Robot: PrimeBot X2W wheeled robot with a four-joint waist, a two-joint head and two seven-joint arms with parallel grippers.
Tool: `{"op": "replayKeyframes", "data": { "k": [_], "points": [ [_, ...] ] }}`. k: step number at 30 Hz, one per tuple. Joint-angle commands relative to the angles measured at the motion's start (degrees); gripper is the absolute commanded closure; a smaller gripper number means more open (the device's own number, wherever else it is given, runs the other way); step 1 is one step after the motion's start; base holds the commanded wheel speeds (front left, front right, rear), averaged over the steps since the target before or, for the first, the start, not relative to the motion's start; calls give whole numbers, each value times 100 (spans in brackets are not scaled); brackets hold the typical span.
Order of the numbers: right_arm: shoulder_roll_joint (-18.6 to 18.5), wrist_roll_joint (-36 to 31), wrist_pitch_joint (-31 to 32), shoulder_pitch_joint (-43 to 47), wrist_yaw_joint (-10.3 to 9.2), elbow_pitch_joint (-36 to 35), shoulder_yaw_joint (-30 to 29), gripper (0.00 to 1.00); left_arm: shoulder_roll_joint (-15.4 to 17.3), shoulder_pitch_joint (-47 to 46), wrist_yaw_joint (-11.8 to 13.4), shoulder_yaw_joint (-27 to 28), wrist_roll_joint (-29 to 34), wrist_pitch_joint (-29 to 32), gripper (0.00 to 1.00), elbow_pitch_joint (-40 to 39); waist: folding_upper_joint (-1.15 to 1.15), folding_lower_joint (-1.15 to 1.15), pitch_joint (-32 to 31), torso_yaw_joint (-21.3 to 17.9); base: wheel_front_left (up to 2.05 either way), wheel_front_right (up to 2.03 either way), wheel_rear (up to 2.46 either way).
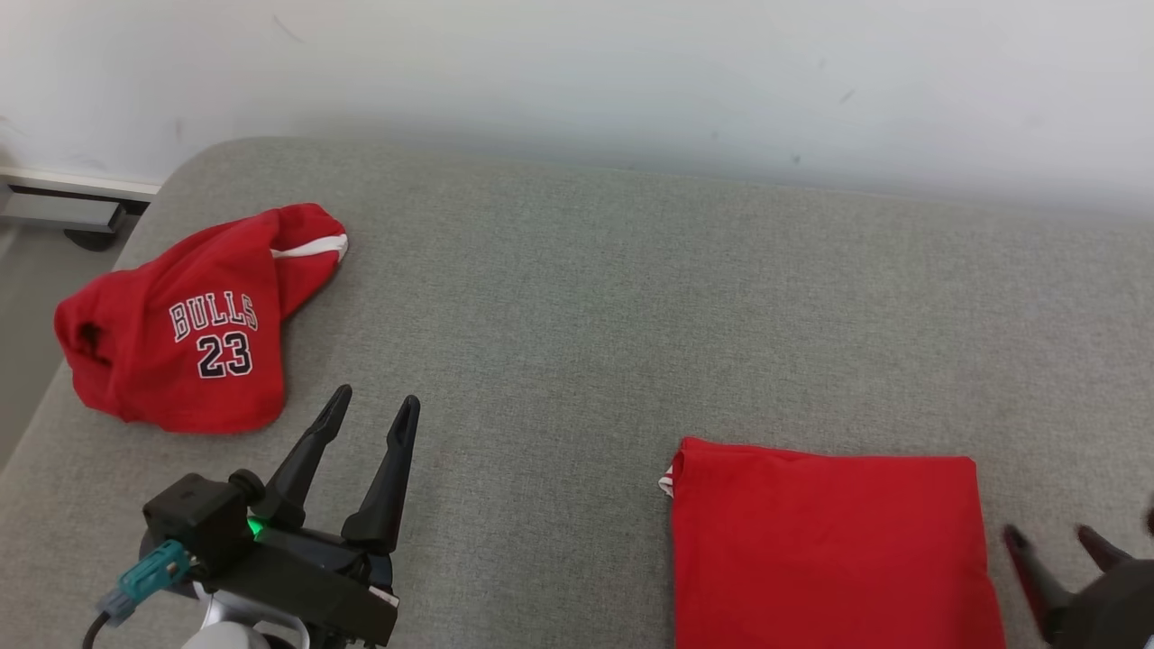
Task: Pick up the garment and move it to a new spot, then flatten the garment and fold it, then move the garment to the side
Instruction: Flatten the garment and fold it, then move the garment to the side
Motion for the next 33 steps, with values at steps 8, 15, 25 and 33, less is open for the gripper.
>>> {"op": "replayKeyframes", "data": {
  "k": [8,15,25,33],
  "points": [
    [8,914,1057,-389,-4,415,-718,0,22,-116,-3,-27,12,10,0,-14,0,-1,121,-58,0,0,0],
    [8,1034,1633,-563,-3,782,-669,0,-4,-162,-58,-92,0,13,0,34,0,-1,138,16,0,0,0],
    [8,870,2015,-880,-3,1329,-505,0,35,-216,-30,-133,54,24,0,41,0,-1,162,70,0,0,0],
    [10,876,2130,-1160,-3,1794,-273,96,15,-246,24,-98,101,-22,0,60,0,-1,159,102,0,0,0]
  ]
}}
